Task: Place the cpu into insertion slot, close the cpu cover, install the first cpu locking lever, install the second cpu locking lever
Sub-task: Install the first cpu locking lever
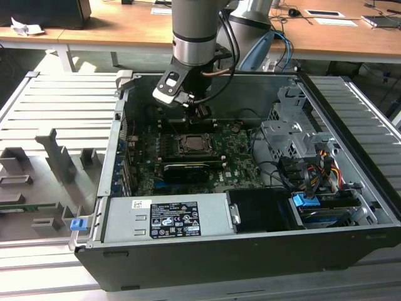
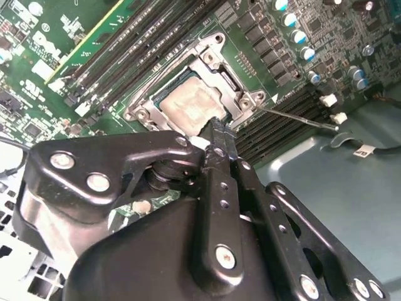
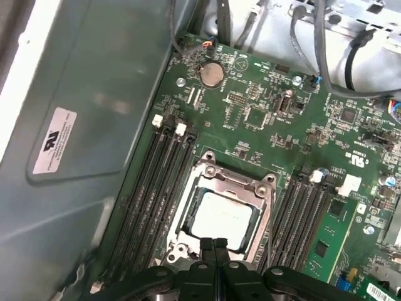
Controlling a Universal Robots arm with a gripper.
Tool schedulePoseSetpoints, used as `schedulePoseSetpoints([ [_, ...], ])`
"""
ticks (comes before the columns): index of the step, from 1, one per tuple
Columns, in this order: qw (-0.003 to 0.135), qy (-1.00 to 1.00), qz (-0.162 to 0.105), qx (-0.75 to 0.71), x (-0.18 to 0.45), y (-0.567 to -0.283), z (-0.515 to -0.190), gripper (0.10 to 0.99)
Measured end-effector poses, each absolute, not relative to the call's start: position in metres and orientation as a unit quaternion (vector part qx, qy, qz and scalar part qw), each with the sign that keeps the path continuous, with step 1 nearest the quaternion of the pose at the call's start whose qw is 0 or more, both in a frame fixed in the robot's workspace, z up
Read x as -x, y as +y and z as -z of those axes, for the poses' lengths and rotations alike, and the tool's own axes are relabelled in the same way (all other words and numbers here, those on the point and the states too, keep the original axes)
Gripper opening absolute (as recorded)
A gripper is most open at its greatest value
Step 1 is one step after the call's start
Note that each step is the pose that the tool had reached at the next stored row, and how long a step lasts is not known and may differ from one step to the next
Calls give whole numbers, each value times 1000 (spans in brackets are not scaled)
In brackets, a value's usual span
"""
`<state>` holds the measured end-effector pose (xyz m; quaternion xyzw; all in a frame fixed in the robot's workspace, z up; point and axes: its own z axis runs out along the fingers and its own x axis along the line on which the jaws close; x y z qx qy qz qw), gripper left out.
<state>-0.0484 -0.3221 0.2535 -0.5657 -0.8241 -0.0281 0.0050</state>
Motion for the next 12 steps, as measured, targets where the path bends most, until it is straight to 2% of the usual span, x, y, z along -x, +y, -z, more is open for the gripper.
schedulePoseSetpoints([
  [5, 5, -826, 28, 563, 48, -322, -267, 106],
  [12, 6, -850, 28, 526, 48, -322, -268, 106],
])
